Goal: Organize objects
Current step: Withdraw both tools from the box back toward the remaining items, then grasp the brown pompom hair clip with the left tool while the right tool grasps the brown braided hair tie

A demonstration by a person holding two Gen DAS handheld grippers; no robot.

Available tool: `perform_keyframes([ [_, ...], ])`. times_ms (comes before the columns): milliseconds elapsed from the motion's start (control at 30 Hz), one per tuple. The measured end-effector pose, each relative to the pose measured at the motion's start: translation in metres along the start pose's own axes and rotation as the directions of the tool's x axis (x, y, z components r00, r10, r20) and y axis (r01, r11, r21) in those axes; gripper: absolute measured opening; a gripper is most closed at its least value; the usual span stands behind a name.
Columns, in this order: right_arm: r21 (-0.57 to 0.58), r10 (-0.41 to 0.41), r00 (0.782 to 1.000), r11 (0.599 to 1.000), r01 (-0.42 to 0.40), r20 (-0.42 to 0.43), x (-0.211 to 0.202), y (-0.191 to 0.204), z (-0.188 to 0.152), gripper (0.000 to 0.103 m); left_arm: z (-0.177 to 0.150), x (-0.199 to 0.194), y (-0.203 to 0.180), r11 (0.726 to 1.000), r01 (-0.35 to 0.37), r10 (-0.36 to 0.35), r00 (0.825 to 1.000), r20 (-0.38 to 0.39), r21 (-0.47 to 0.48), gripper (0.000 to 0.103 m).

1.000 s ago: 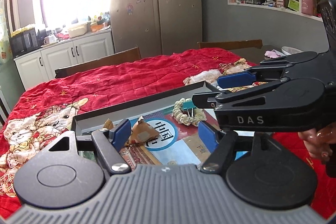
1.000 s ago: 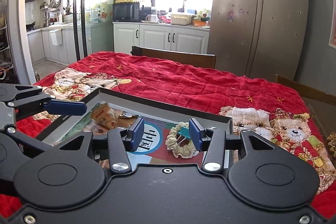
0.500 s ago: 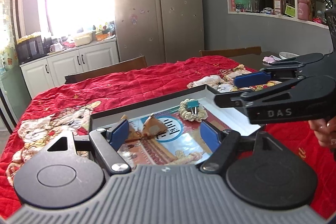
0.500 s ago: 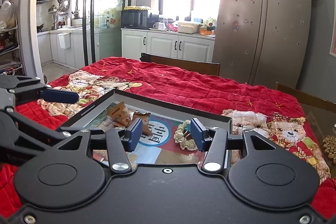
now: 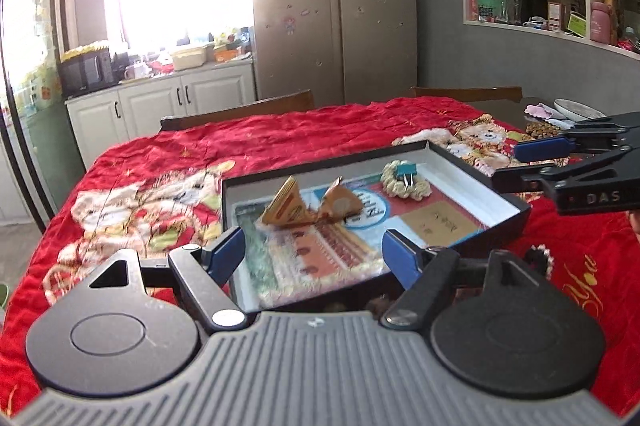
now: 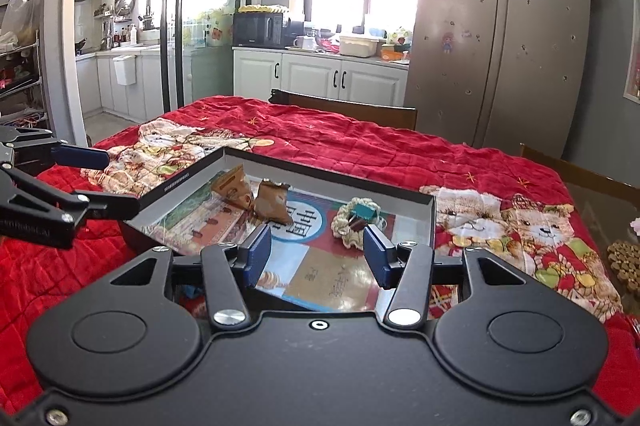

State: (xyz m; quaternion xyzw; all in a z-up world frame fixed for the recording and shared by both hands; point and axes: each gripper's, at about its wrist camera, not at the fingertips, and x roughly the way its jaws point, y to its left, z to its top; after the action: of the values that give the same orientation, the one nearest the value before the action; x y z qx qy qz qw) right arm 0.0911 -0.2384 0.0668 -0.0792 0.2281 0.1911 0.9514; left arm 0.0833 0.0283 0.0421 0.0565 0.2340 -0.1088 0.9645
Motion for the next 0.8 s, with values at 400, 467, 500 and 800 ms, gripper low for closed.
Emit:
perform_keyframes([
  [400, -0.064, 0.107, 0.992, 0.992, -0.11, -0.062, -0.026, 0.024, -0.053, 0.044, -0.039, 0.006, -0.004, 0.997, 0.059, -0.062, 0.995, -0.084, -0.047, 0.084],
  [467, -0.086, 0.13, 0.989, 0.987, -0.136, -0.07, -0.03, 0.031, -0.06, 0.042, -0.042, 0.01, -0.007, 0.996, 0.065, -0.07, 0.993, -0.095, -0.056, 0.084],
  [500, -0.105, 0.142, 0.987, 0.983, -0.149, -0.07, -0.032, 0.036, -0.063, 0.04, -0.044, 0.012, -0.008, 0.996, 0.07, -0.076, 0.992, -0.1, -0.059, 0.084],
  [800, -0.221, 0.181, 0.979, 0.955, -0.198, -0.095, -0.026, 0.074, -0.077, 0.028, -0.052, 0.024, -0.017, 0.994, 0.068, -0.076, 0.991, -0.107, -0.083, 0.084],
])
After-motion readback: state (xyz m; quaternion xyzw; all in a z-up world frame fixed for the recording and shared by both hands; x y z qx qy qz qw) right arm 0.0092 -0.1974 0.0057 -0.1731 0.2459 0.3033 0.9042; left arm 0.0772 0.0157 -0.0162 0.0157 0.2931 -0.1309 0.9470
